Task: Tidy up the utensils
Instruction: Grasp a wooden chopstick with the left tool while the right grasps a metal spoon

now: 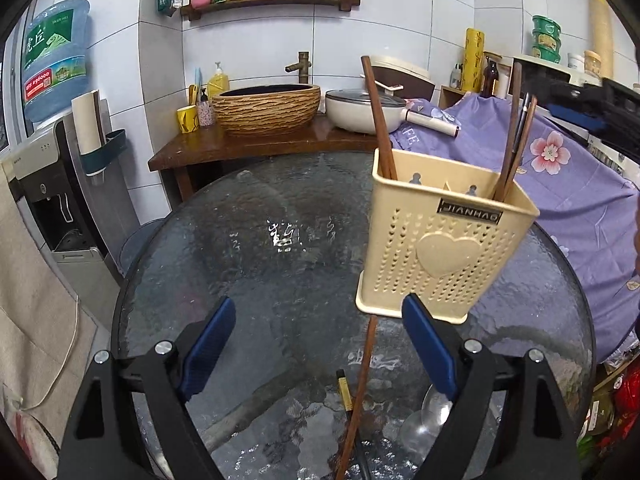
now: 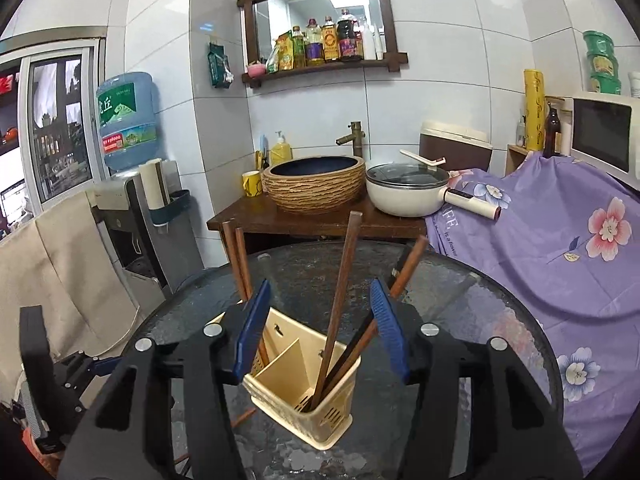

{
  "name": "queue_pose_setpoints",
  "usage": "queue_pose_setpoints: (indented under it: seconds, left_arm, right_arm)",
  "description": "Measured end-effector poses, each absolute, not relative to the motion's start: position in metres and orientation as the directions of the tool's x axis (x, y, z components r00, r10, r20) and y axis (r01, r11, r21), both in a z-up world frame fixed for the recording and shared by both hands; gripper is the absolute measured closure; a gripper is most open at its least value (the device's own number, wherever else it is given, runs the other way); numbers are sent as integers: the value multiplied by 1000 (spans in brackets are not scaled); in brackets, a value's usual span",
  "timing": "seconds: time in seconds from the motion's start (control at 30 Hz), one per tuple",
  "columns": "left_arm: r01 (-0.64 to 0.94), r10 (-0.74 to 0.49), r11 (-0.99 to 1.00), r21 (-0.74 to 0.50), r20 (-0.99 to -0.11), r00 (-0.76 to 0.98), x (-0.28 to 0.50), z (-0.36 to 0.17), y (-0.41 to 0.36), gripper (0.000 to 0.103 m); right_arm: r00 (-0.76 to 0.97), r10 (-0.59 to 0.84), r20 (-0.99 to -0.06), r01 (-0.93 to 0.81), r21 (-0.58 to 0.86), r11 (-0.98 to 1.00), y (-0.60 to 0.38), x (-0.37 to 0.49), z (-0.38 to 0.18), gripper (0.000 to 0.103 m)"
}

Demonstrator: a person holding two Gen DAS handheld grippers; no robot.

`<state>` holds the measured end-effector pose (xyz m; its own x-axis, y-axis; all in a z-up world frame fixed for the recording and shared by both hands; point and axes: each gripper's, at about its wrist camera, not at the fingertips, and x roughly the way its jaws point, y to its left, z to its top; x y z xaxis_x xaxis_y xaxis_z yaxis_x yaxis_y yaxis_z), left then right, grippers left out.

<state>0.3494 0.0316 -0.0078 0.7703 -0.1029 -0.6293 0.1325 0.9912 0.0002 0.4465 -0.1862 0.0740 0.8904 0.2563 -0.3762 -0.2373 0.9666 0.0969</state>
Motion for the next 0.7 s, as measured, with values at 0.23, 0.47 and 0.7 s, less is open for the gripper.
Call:
queue_pose_setpoints:
  seconds: [0.23,0.47,0.7]
  left_arm:
    - [122,-67,992,33,-684,727,338,-39,35,20]
    - [95,-41,995,36,-715,698,309,-64,42,21]
    - [69,-32,997,22,-719,695,295,-71,45,20]
  right_arm:
    - [804,222,-551,-247,30,969,-173,408,15,50]
    - [644,135,-753,-228,-20,973,-161,388,-77,50]
    - [563,134,-815,-231,1,973,-147,376,-114,50]
